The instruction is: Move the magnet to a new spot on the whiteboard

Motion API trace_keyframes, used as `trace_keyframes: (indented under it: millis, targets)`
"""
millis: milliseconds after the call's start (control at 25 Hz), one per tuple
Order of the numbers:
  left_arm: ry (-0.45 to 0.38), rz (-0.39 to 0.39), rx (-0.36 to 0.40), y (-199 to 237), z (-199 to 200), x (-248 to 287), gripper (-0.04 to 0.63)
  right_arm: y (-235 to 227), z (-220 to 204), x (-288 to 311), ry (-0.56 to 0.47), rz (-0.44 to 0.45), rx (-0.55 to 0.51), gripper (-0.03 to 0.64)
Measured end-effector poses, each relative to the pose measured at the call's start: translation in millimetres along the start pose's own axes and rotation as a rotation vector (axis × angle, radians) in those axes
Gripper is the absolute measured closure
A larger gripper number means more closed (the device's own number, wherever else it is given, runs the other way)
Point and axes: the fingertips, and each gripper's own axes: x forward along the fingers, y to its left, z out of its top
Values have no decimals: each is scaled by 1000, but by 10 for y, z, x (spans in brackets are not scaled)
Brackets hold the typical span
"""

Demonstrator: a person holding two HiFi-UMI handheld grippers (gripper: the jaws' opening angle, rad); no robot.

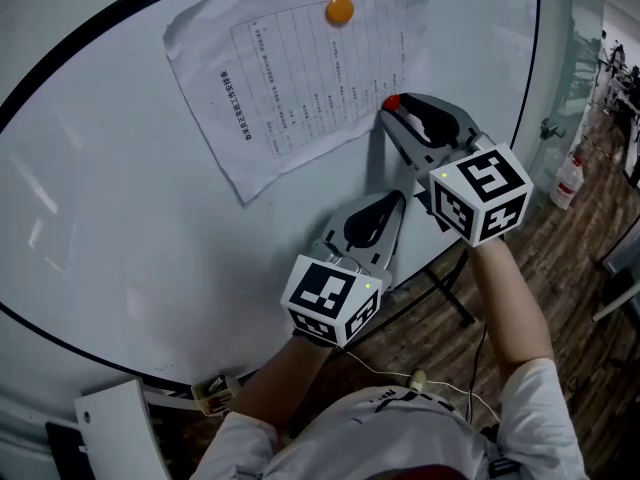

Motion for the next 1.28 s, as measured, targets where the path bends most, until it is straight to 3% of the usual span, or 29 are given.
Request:
trace_keyframes:
  millis: [640, 1040, 1280]
  targets:
    - [11, 8, -6, 37, -55, -40, 583, 13, -1, -33, 15, -18, 11, 486]
    - [30, 4, -25, -46, -215, -29, 583, 79, -161, -413, -15, -7, 105, 491]
    - [48, 6, -45, -87, -351, -91, 583, 153, -437, -664, 5, -27, 183, 537]
